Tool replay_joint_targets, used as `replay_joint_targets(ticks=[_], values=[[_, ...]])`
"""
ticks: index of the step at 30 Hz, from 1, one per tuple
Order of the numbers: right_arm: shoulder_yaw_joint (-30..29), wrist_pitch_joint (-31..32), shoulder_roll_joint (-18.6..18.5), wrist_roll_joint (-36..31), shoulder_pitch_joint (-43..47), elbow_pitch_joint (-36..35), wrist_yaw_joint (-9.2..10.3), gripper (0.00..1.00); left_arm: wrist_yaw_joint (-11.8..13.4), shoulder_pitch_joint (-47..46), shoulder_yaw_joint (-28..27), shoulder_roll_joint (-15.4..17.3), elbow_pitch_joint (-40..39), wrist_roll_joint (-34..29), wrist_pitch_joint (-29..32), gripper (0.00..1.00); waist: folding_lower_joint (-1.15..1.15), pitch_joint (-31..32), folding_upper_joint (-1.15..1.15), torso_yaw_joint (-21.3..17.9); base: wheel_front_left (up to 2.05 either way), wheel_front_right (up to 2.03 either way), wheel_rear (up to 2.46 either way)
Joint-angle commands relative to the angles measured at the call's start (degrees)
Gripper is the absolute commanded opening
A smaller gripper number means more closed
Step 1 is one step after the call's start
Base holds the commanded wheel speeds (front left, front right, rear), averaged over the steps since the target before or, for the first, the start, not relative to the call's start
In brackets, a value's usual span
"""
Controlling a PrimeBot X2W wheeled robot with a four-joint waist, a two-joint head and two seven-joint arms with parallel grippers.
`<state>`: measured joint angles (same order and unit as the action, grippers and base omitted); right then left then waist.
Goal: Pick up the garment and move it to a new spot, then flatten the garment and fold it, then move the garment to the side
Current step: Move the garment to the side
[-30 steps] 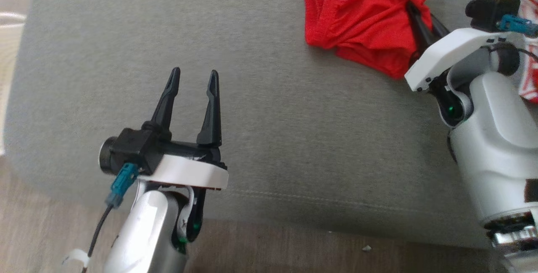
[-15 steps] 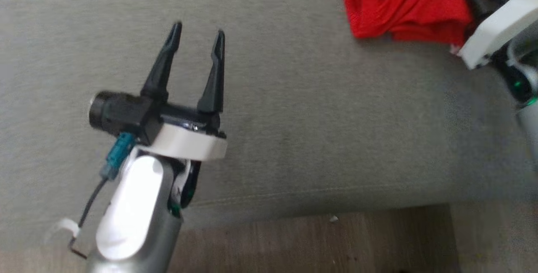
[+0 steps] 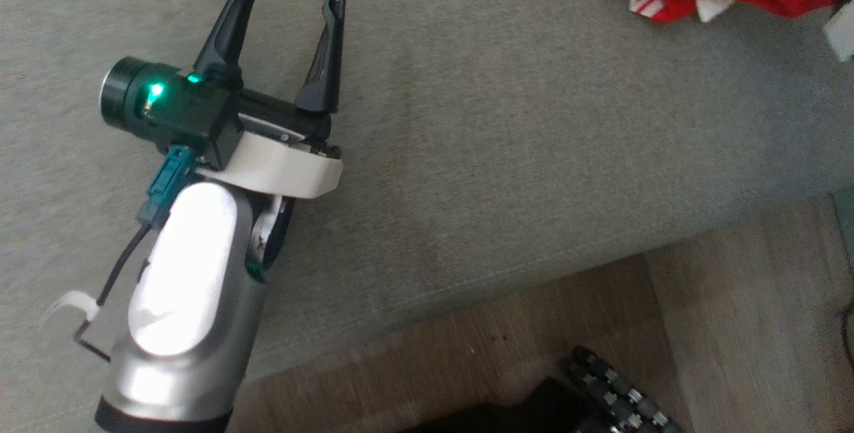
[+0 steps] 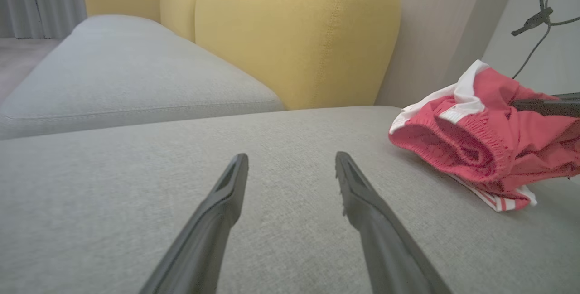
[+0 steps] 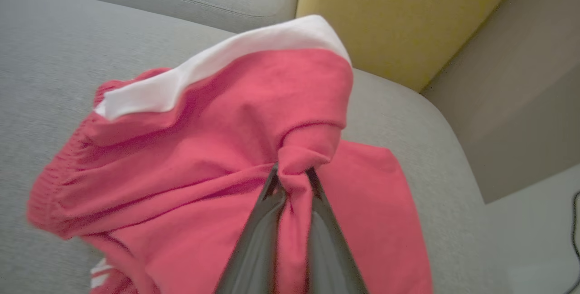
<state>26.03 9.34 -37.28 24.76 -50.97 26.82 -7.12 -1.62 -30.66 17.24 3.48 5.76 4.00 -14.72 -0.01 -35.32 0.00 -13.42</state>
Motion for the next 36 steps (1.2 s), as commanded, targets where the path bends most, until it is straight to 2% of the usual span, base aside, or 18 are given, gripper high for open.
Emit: replay_joint_targets(ticks=[1,5,11,12,13,16,23,30,36], values=[[-0.8,-0.77,-1.89,0.04,-0.49,-1.3,-0.36,0.0,-0.41,-0.85,-1.66,1.02,-1.75,-0.78,-0.28,1.0,0.01,-1.99,0.0,-2.13,0.0,0.0,0.0],[-2.49,-1.54,-1.58,-0.45,-0.66,-0.33,-0.36,0.0,-0.73,-1.13,-1.69,1.23,-1.54,-1.19,-0.28,1.0,0.01,-2.87,0.0,-2.91,0.0,0.0,0.0],[-4.7,-2.27,0.88,-0.7,-1.36,1.69,-0.36,0.0,-0.99,-1.34,-1.82,1.62,-1.52,-1.58,-0.28,1.0,0.01,-4.05,0.0,-2.94,0.0,0.0,0.0],[-5.21,-2.39,1.35,-0.63,-1.5,2.07,-0.36,0.42,-1.01,-1.35,-1.85,1.64,-1.49,-1.6,-0.28,1.0,0.01,-4.13,0.0,-2.86,0.0,0.0,0.0],[-5.84,-2.36,1.94,-0.23,-1.57,2.53,-0.36,1.0,-1.02,-1.35,-1.89,1.64,-1.43,-1.61,-0.28,1.0,0.01,-4.14,0.0,-2.76,0.0,0.0,0.0],[-8.65,-2.04,4.37,2.39,-1.53,3.3,-0.36,1.0,-0.96,-1.08,-2.0,1.53,-1.17,-1.43,-0.28,1.0,0.01,-3.5,0.0,-2.3,0.0,0.0,0.0],[-13.41,-3.62,5.03,-2.22,-1.7,2.51,-0.36,1.0,-0.39,0.36,-2.27,0.65,-1.35,-0.13,-0.28,1.0,0.01,0.9,0.0,-0.07,0.0,0.0,0.0],[-16.11,-5.26,11.6,-3.35,1.87,-4.45,-0.36,1.0,0.98,4.13,-4.03,-0.11,-2.46,1.9,-0.28,1.0,0.01,8.56,0.0,3.8,0.0,0.0,0.0],[-17.29,-10.31,16.43,-4.65,8.61,-9.59,-0.36,1.0,1.84,8.84,-6.52,-0.43,-4.33,3.86,-0.28,1.0,0.01,14.55,0.0,8.34,0.0,0.0,0.0]])
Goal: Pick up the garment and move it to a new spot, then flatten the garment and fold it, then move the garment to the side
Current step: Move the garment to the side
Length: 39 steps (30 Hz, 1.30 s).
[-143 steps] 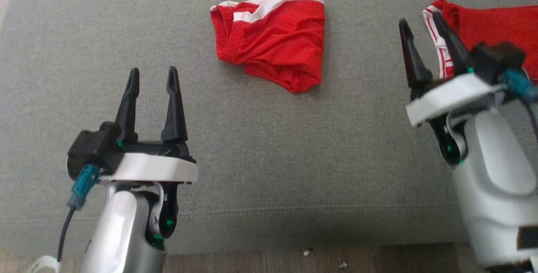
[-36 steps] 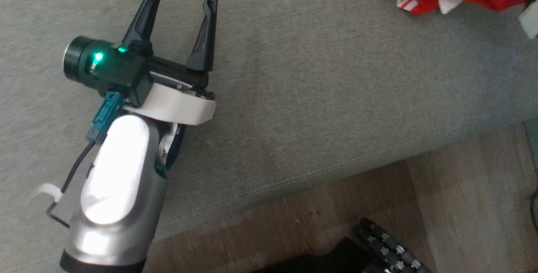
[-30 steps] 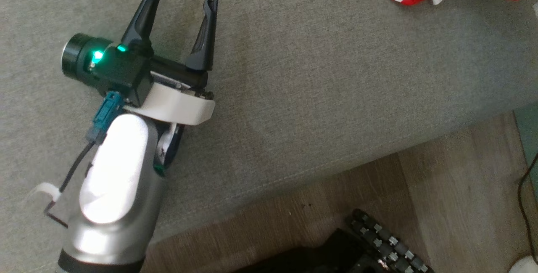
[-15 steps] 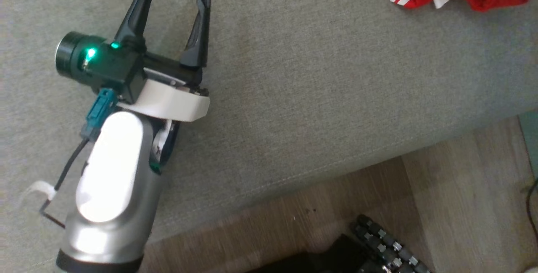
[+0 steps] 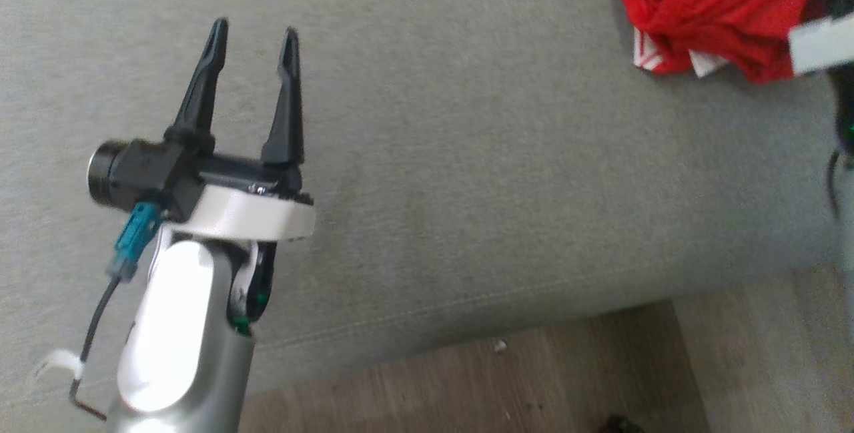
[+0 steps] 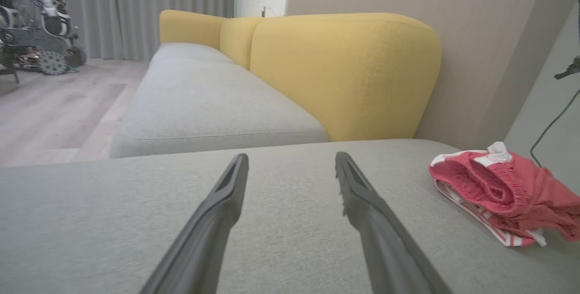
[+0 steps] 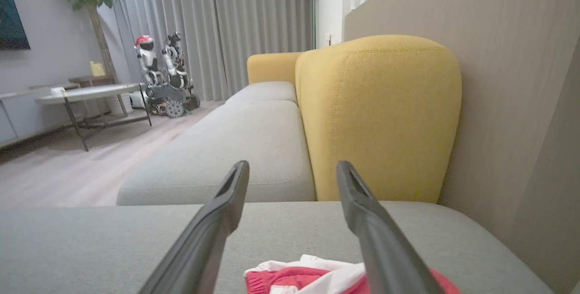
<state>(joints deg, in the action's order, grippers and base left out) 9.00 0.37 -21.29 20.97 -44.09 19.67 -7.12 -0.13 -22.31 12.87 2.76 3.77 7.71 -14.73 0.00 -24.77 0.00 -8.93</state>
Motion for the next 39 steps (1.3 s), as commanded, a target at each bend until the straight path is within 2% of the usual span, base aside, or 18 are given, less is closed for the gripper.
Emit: replay_joint_targets(ticks=[1,6,14,20,29,39], values=[[-0.59,-2.42,1.47,-1.13,3.09,-2.85,-0.36,1.0,0.4,1.31,-2.48,0.26,-2.49,0.28,-0.27,1.0,0.0,5.0,0.0,4.61,0.0,0.0,0.0],[-0.87,-6.47,7.05,-2.33,10.3,-4.29,-0.36,1.0,0.08,5.96,-3.84,0.18,-2.01,1.06,-0.27,1.0,0.0,9.2,0.0,7.62,0.0,0.0,0.0],[-2.77,-10.71,11.97,-8.55,19.21,-5.07,-0.36,1.0,-1.11,11.72,-4.5,0.13,-2.38,1.37,-0.27,1.0,0.0,13.74,0.0,10.4,0.0,0.0,0.0],[-5.74,-12.75,15.7,-13.91,25.68,-6.47,-0.36,1.0,0.47,15.71,-4.34,0.13,-3.05,0.45,-0.27,1.0,0.0,16.61,0.0,11.63,0.0,0.0,0.0],[-6.81,-14.47,18.2,-18.71,32.04,-7.9,-0.36,1.0,2.01,18.26,-4.08,0.12,-3.24,0.39,-0.27,1.0,0.0,18.06,0.0,11.87,0.0,0.0,0.0],[-5.63,-14.91,18.39,-17.99,32.28,-7.1,-0.36,1.0,4.97,18.76,-4.88,0.12,-2.61,-1.3,-0.27,1.0,0.0,18.46,0.0,11.53,0.0,0.0,0.0]])
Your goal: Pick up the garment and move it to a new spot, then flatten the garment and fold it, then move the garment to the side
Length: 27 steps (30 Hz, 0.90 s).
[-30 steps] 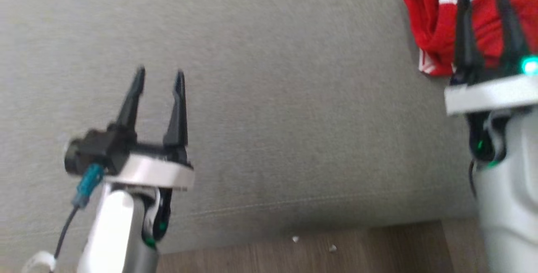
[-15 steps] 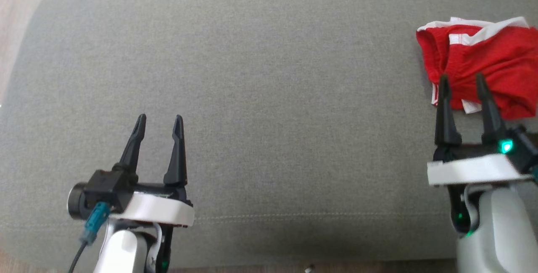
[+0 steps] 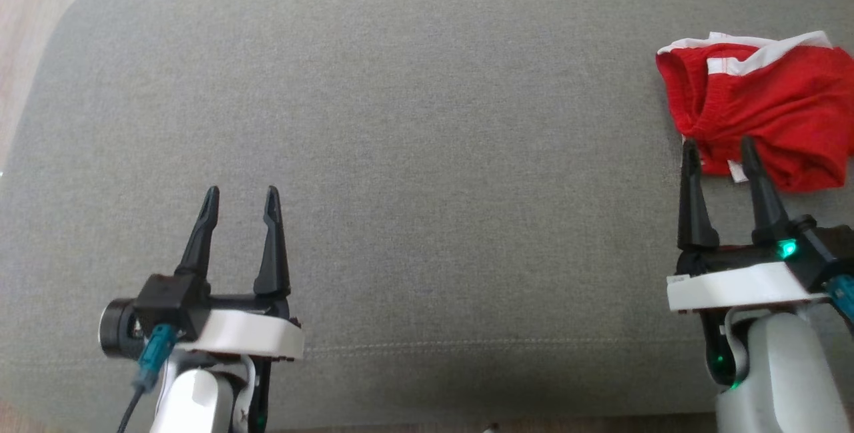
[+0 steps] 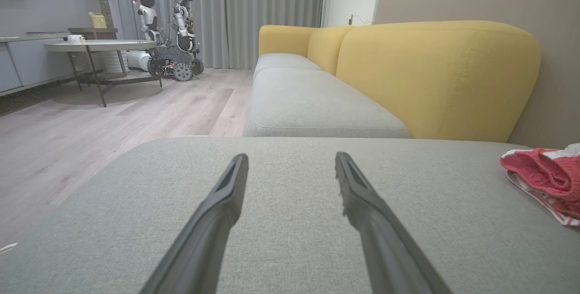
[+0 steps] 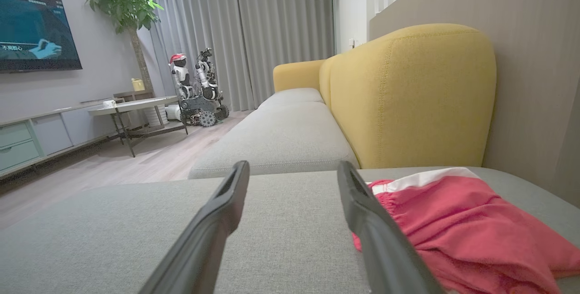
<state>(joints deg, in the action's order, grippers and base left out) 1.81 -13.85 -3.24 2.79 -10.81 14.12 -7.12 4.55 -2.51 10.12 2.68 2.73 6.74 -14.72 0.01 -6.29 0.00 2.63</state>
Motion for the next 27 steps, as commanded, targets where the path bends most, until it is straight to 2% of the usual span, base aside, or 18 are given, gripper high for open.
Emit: replay_joint_targets(ticks=[1,3,12,23,27], values=[[1.7,-0.72,0.34,0.44,-1.08,-1.46,-0.36,1.0,0.44,-0.95,-2.28,0.21,-1.33,-0.41,-0.28,1.0,-0.01,-0.03,0.0,-0.09,0.0,0.0,0.0],[1.84,-0.76,0.34,0.77,-1.42,-1.34,-0.36,1.0,0.75,-0.89,-2.61,0.21,-0.95,-0.03,-0.28,1.0,-0.01,-0.08,0.0,-0.22,0.0,0.0,0.0],[2.29,-0.76,0.35,1.04,-2.41,-0.56,-0.36,1.0,-1.76,-0.79,-3.89,0.2,-1.25,3.84,-0.28,1.0,-0.01,-0.16,0.0,-0.61,0.0,0.0,0.0],[2.89,-0.53,0.35,0.77,-2.54,-0.61,-0.36,1.0,-2.33,-1.0,-4.3,0.2,-2.17,5.78,-0.28,1.0,-0.01,-0.22,0.0,-0.01,0.0,0.0,0.0],[3.01,-0.4,0.35,0.72,-2.65,-0.61,-0.36,1.0,-3.29,-0.85,-4.45,0.2,-1.36,7.4,-0.28,1.0,-0.01,0.2,0.0,0.23,0.0,0.0,0.0]])
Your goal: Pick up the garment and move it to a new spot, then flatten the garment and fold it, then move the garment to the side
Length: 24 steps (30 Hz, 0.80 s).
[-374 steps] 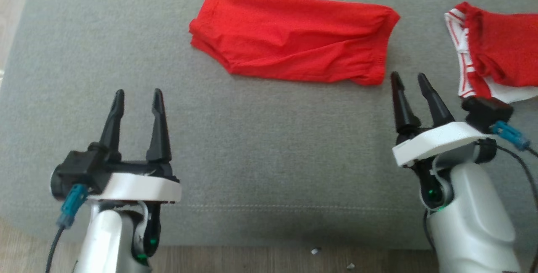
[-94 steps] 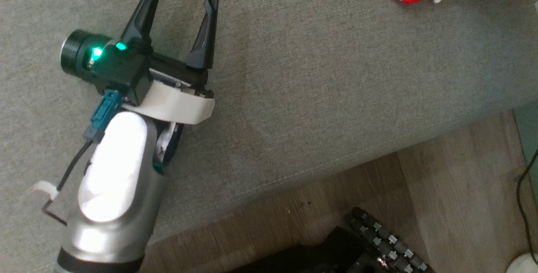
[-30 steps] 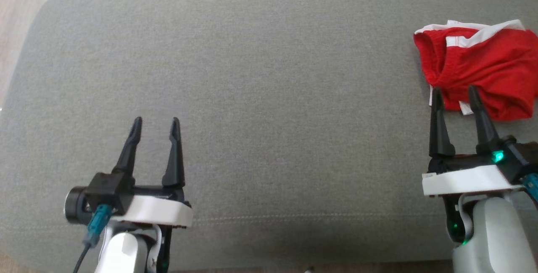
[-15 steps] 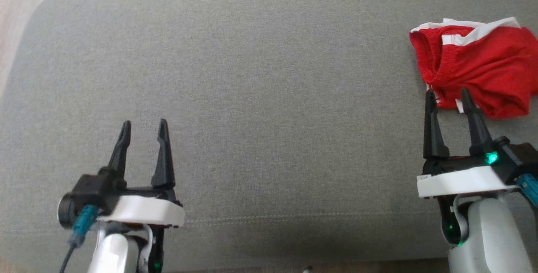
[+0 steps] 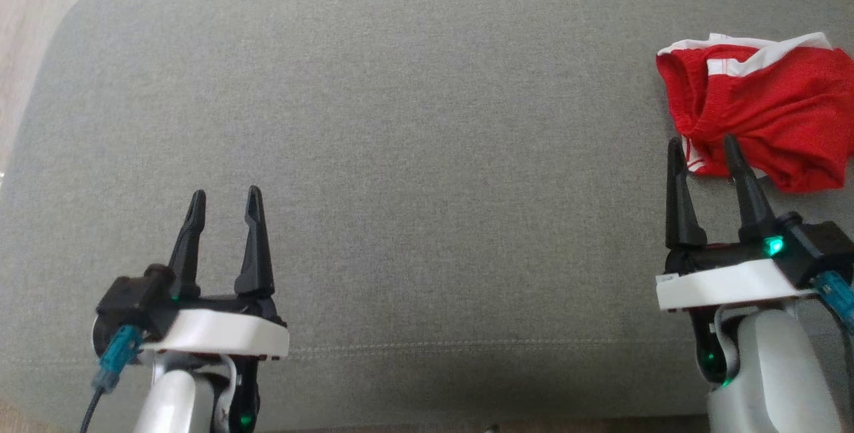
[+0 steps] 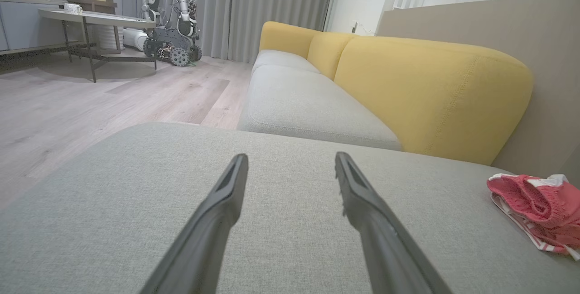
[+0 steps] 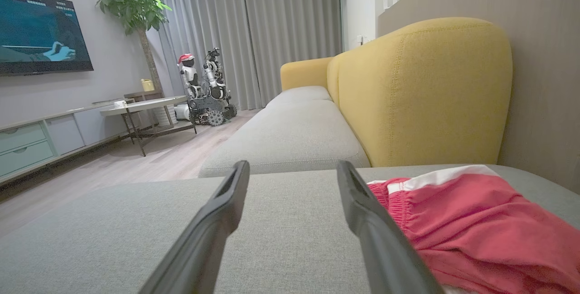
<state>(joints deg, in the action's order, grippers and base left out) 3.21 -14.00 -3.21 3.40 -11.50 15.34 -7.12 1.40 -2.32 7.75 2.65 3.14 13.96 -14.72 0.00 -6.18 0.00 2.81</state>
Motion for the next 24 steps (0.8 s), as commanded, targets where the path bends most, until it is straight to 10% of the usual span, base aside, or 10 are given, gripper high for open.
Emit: replay_joint_targets(ticks=[1,2,3,24], values=[[1.82,-0.2,0.33,0.08,-1.95,-1.84,-0.36,1.0,-0.15,-0.97,-2.08,0.23,-1.82,0.6,-0.28,1.0,0.0,0.18,0.0,0.09,0.0,0.0,0.0],[1.99,-0.13,0.33,0.07,-1.95,-1.85,-0.36,1.0,-0.17,-0.9,-2.06,0.23,-1.88,0.69,-0.28,1.0,0.0,0.25,0.0,0.1,0.0,0.0,0.0],[0.37,0.05,0.0,-0.01,0.03,0.23,0.0,0.0,-0.05,0.03,0.03,-0.01,0.22,0.75,0.0,0.0,0.0,0.26,0.0,0.1,0.0,0.0,0.0],[-0.99,3.05,0.02,13.06,1.83,2.09,-0.04,0.0,-1.32,0.18,-0.7,0.71,3.98,12.95,2.37,0.0,0.0,1.12,0.0,-0.31,0.0,0.0,0.0]])
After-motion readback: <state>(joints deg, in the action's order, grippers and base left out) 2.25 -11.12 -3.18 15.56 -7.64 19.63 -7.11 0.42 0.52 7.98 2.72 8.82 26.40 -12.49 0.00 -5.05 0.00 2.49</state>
